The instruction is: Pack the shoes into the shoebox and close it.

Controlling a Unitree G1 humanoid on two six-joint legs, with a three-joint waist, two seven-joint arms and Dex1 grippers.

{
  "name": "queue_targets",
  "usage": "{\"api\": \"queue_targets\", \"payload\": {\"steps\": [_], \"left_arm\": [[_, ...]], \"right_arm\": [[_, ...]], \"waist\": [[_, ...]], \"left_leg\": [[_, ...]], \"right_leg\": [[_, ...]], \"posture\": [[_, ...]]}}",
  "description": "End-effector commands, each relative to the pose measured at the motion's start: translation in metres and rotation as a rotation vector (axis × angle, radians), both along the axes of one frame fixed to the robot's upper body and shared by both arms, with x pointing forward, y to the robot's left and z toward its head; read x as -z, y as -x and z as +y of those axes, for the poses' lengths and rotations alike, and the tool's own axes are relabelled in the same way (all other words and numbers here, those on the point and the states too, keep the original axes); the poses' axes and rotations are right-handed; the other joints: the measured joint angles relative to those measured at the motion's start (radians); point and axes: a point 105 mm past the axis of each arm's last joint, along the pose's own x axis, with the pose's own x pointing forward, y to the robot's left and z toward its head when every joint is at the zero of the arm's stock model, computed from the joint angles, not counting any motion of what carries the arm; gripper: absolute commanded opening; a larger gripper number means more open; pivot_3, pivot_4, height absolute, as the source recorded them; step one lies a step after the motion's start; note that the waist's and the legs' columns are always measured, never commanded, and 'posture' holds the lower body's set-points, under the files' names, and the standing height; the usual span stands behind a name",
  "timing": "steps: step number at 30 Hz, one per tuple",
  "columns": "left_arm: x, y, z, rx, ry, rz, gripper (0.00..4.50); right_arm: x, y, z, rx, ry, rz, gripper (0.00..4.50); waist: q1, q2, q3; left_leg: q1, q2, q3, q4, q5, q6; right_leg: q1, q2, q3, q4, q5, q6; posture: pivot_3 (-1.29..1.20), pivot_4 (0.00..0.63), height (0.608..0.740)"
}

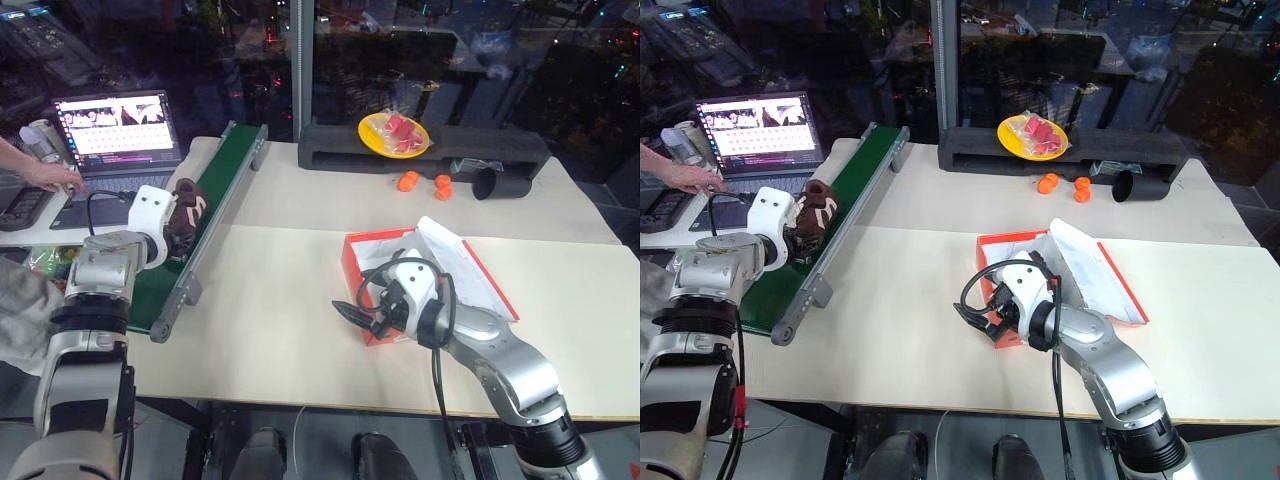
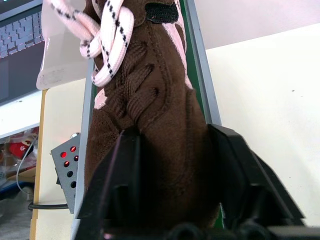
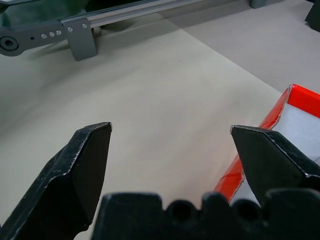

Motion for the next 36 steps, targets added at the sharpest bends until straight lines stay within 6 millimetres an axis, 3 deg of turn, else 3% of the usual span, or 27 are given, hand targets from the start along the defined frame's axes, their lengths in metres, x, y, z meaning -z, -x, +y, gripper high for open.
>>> {"api": "queue_targets", "payload": {"steps": [1,4,8,10,14,16,19,22,28,36], "left_arm": [[0.002,0.001,-0.004,0.010,0.011,0.003,1.11],[-0.011,-0.004,-0.005,-0.008,0.039,-0.071,1.07],[-0.040,-0.011,-0.022,0.030,0.117,-0.212,1.07],[-0.056,-0.012,-0.042,0.095,0.171,-0.289,1.07],[-0.081,-0.001,-0.101,0.307,0.351,-0.402,1.07],[-0.083,0.007,-0.124,0.391,0.418,-0.398,1.07],[-0.078,0.029,-0.179,0.575,0.555,-0.346,1.07],[-0.070,0.044,-0.208,0.671,0.576,-0.300,1.07],[-0.063,0.059,-0.237,0.768,0.619,-0.251,1.07],[-0.062,0.068,-0.252,0.856,0.591,-0.237,1.07]], "right_arm": [[-0.014,0.003,-0.001,-0.002,-0.016,-0.046,4.50],[-0.013,0.002,-0.001,0.002,-0.019,-0.037,4.50],[-0.015,-0.002,-0.004,0.023,-0.028,-0.030,4.50],[-0.017,-0.013,-0.011,0.090,-0.046,-0.027,4.50],[-0.031,-0.035,-0.024,0.247,-0.170,0.006,4.50],[-0.037,-0.041,-0.024,0.281,-0.247,0.048,4.50],[-0.058,-0.047,-0.017,0.295,-0.434,0.120,4.50],[-0.073,-0.049,-0.011,0.294,-0.571,0.187,4.50],[-0.090,-0.048,-0.007,0.286,-0.613,0.208,4.50],[-0.098,-0.053,-0.010,0.319,-0.659,0.209,4.50]], "waist": [[0.000,0.000,0.000],[0.001,0.000,0.000],[0.006,0.000,0.000],[0.008,-0.001,0.001],[0.009,-0.002,0.001],[0.007,-0.002,0.001],[-0.007,-0.002,0.001],[-0.014,-0.001,0.001],[-0.018,-0.001,0.001],[-0.019,-0.001,0.001]], "left_leg": [[0.000,0.000,0.000,0.000,0.000,0.000],[0.000,0.000,0.000,0.000,0.000,0.000],[0.000,0.000,0.000,0.000,0.000,0.000],[-0.002,0.000,0.000,0.000,0.000,0.000],[-0.006,0.000,0.000,0.000,0.000,0.000],[-0.007,0.000,0.000,0.000,0.000,0.000],[-0.006,0.000,-0.001,-0.001,-0.002,0.000],[-0.006,0.000,-0.001,-0.001,-0.002,0.000],[-0.005,0.000,-0.002,-0.001,-0.002,0.000],[-0.006,0.000,-0.002,-0.001,-0.002,0.000]], "right_leg": [[0.000,0.000,0.000,0.000,0.000,0.000],[0.000,0.000,0.000,0.000,0.000,0.000],[0.000,0.000,0.000,0.000,0.000,0.000],[-0.001,0.000,0.000,-0.001,0.000,0.000],[-0.002,0.000,0.000,-0.003,0.000,0.000],[-0.003,-0.001,0.000,-0.003,0.001,0.001],[-0.003,-0.001,0.000,-0.004,0.001,0.001],[-0.003,-0.001,0.000,-0.004,0.001,0.001],[-0.003,0.000,0.000,-0.002,0.001,0.001],[-0.003,0.000,0.000,-0.004,0.001,0.001]], "posture": [[0.00,0.150,0.734],[0.00,0.150,0.734],[0.00,0.150,0.734],[0.00,0.150,0.734],[0.00,0.150,0.734],[0.00,0.150,0.734],[0.00,0.150,0.734],[0.00,0.150,0.734],[0.00,0.150,0.734],[0.00,0.150,0.734]]}}
